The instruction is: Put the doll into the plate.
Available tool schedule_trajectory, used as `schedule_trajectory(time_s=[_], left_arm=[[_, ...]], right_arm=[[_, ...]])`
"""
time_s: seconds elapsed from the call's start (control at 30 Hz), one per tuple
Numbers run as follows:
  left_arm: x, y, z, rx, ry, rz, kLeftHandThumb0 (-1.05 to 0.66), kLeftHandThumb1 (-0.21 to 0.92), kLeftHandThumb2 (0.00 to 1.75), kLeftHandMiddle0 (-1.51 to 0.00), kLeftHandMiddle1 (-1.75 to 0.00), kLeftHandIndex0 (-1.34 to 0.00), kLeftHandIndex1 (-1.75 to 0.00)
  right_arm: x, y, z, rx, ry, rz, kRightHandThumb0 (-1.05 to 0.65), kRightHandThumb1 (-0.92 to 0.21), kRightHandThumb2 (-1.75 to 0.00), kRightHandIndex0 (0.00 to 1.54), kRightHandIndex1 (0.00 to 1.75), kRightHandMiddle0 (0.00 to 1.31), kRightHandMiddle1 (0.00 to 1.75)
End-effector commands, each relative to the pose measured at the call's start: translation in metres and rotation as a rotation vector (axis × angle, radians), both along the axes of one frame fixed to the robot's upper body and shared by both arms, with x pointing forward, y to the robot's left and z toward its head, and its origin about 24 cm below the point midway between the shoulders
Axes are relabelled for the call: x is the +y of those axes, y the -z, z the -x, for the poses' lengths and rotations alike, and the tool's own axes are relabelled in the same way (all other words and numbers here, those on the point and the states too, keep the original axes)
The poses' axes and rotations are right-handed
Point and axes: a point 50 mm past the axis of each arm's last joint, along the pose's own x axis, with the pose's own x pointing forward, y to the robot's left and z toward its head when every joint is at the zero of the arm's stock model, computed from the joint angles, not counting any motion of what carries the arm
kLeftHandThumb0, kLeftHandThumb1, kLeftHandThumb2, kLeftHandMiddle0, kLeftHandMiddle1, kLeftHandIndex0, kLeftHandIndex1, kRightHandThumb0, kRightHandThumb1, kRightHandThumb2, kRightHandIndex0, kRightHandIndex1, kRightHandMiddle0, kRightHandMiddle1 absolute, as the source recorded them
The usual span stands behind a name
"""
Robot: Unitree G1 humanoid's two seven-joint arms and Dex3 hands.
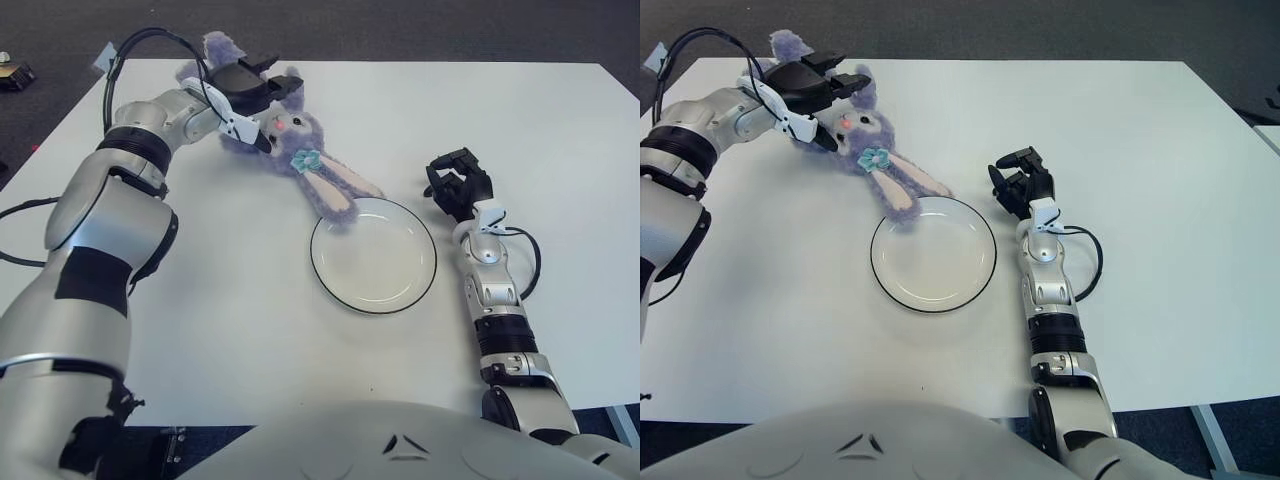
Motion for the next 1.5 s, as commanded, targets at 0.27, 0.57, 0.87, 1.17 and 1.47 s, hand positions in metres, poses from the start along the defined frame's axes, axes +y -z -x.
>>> schedule_trajectory(time_s=[0.27,0.57,0.87,1.17,1.47], left_arm=[[0.000,-0.001,-0.002,0.019,-0.028,-0.017,-1.05,0.92,0.10,-0.03,-0.01,-0.10,0.00],[0.001,0.005,-0.002,0.031,-0.033,-0.043,-1.05,0.92,0.10,-0.02,0.00,-0.10,0.00],[0.003,0.012,-0.002,0.090,-0.058,-0.126,-1.05,0.92,0.07,-0.01,0.00,-0.10,0.00],[0.004,0.015,-0.002,0.118,-0.079,-0.155,-1.01,0.92,0.02,-0.01,0.00,-0.10,0.00],[0.004,0.025,-0.001,0.050,-0.064,-0.169,-0.95,0.88,0.00,0.00,0.00,-0.10,0.00]], right_arm=[[-0.002,0.026,0.014,0.109,0.013,-0.014,-0.36,-0.92,-0.29,0.69,1.52,0.45,1.49],[-0.004,0.026,0.015,0.109,0.013,-0.016,-0.36,-0.92,-0.29,0.69,1.52,0.45,1.49],[-0.004,0.026,0.015,0.109,0.013,-0.019,-0.36,-0.92,-0.28,0.69,1.52,0.46,1.49],[-0.004,0.027,0.016,0.108,0.012,-0.019,-0.36,-0.92,-0.28,0.70,1.51,0.46,1.48],[-0.003,0.026,0.017,0.106,0.011,-0.020,-0.36,-0.92,-0.27,0.70,1.51,0.46,1.48]])
